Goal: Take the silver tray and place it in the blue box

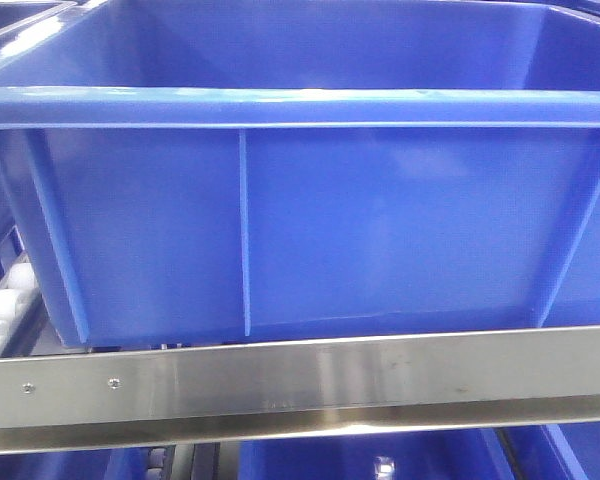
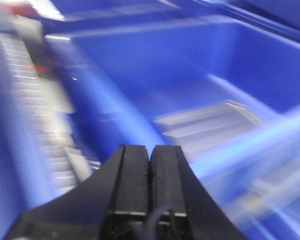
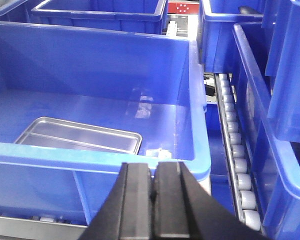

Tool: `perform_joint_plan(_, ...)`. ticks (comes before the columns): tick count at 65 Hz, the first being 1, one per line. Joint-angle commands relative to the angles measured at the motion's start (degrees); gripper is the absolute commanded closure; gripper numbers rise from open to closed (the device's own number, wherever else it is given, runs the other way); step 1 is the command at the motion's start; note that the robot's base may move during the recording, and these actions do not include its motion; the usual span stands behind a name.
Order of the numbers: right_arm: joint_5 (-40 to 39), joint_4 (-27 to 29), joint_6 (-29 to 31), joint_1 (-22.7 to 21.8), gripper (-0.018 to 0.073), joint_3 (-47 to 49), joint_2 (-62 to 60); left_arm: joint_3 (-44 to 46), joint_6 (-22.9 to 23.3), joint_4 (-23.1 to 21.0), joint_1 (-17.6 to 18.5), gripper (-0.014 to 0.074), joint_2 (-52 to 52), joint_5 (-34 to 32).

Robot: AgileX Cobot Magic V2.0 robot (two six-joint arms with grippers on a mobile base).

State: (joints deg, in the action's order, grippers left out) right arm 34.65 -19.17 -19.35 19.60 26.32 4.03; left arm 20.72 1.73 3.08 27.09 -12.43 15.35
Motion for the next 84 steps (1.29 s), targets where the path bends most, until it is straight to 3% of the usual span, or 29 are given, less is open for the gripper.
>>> perform_joint_plan(1, -5.1, -1.6, 0.4, 0.1, 0.0503, 1.5, 0.7, -4.1, -0.4, -2.2, -6.6, 0.0691, 4.3, -9.2)
perform_joint_plan(12, -5.1, -1.6, 0.4, 0.1, 0.0503, 1.5, 0.7, -14.3, -0.4, -6.7, -20.6, 0.0691, 14.1, -10.4)
perform_joint_plan(20, -5.0, -1.6, 0.4, 0.1, 0.0503, 1.5, 0.7, -20.1, -0.4, -7.2, -25.1, 0.0691, 13.9, -17.5)
perform_joint_plan(23, -4.8, -1.6, 0.4, 0.1, 0.0503, 1.5, 0.7, -22.7, -0.4, -7.2, -25.5, 0.0691, 14.1, -21.9)
perform_joint_plan(26, -4.7, -1.6, 0.4, 0.1, 0.0503, 1.5, 0.7, -22.0, -0.4, -7.2, -25.6, 0.0691, 14.1, -18.8)
perform_joint_plan(78, -4.6, -1.7, 0.4, 0.1, 0.0503, 1.5, 0.7, -22.2, -0.4, -7.2, -25.6, 0.0691, 14.0, -19.7)
perform_joint_plan(84, -5.0, -0.6, 0.4, -2.0, 0.0503, 0.8, 0.7, -22.2, -0.4, -7.2, -25.6, 0.0691, 14.0, -19.7)
